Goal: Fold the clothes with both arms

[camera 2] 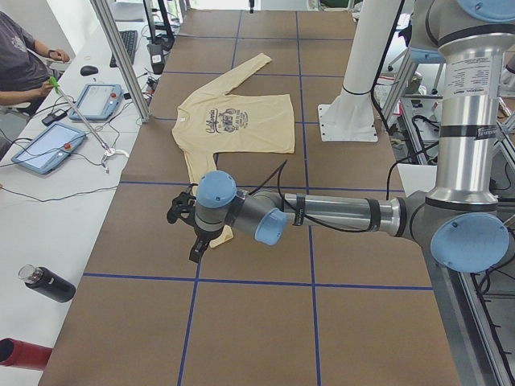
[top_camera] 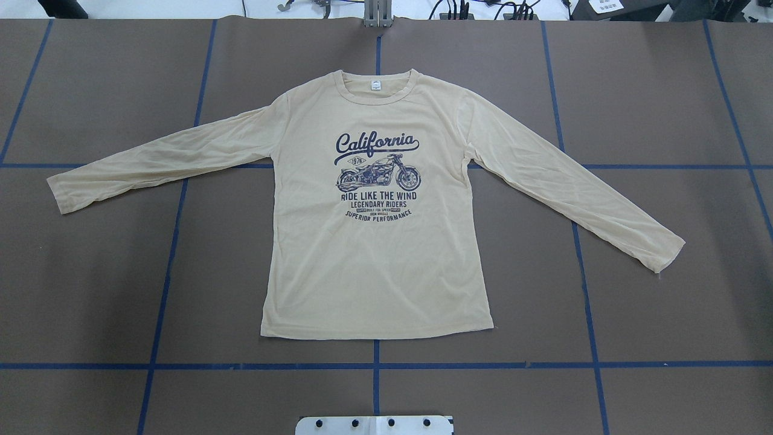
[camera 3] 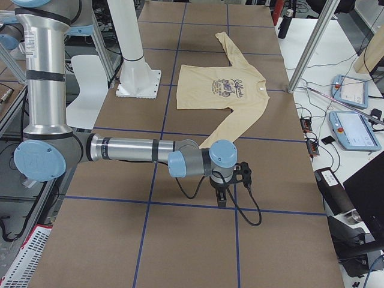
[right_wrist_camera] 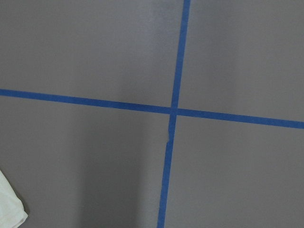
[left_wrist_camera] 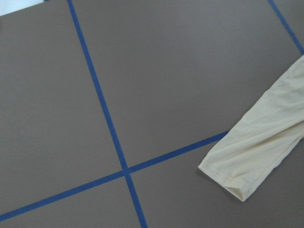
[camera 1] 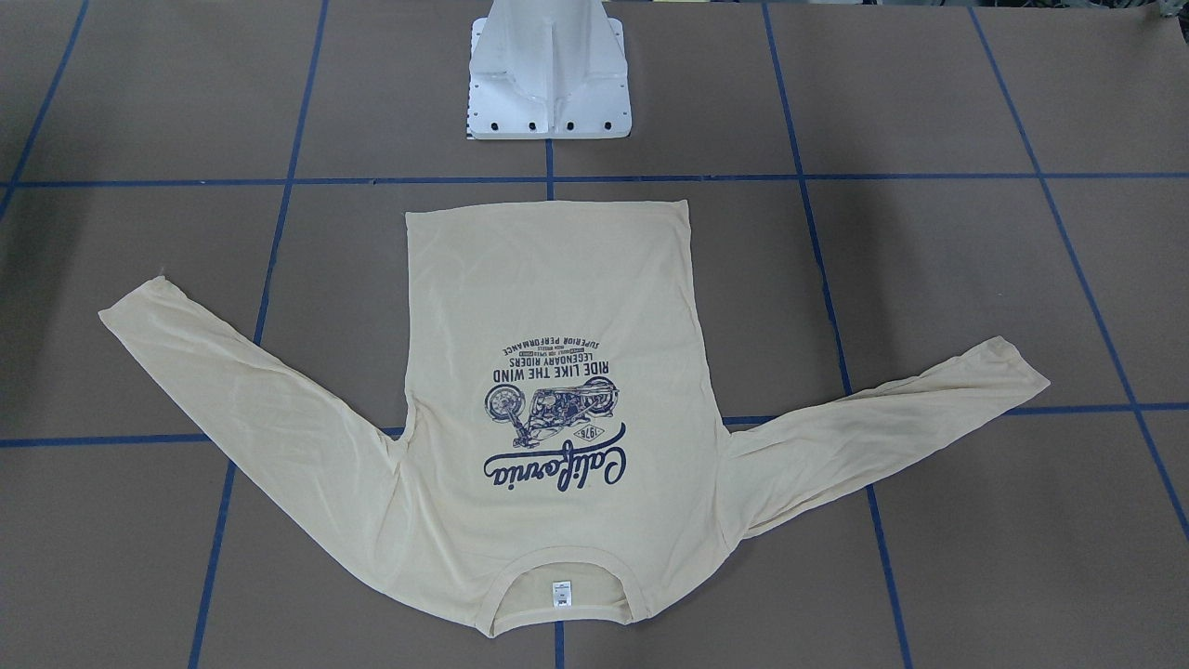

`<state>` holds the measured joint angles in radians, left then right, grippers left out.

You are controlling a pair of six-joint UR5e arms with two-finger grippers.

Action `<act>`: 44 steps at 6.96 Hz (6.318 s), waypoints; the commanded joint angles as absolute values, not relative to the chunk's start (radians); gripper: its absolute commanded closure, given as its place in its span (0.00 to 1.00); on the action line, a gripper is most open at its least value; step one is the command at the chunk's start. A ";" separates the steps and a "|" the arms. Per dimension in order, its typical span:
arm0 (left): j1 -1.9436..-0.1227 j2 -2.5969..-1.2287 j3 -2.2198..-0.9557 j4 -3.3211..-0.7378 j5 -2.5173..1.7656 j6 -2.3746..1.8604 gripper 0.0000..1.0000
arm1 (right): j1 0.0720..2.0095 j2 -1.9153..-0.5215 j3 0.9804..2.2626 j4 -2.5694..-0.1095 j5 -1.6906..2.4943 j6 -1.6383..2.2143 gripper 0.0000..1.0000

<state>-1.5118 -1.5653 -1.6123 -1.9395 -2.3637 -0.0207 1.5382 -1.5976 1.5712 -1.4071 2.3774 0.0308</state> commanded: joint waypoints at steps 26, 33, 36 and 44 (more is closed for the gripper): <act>-1.511 -1.552 -1.666 -1.867 -2.378 -0.017 0.00 | 0.953 -1.697 1.543 -0.736 2.276 0.965 0.78; -1.511 -1.551 -1.666 -1.867 -2.378 -0.017 0.00 | 1.020 -1.697 1.563 -0.739 2.332 0.962 1.00; -1.511 -1.551 -1.666 -1.867 -2.378 -0.017 0.00 | 1.019 -1.695 1.563 -0.741 2.297 0.966 0.16; -1.511 -1.551 -1.666 -1.867 -2.378 -0.017 0.00 | 0.991 -1.689 1.546 -0.750 2.269 0.969 0.29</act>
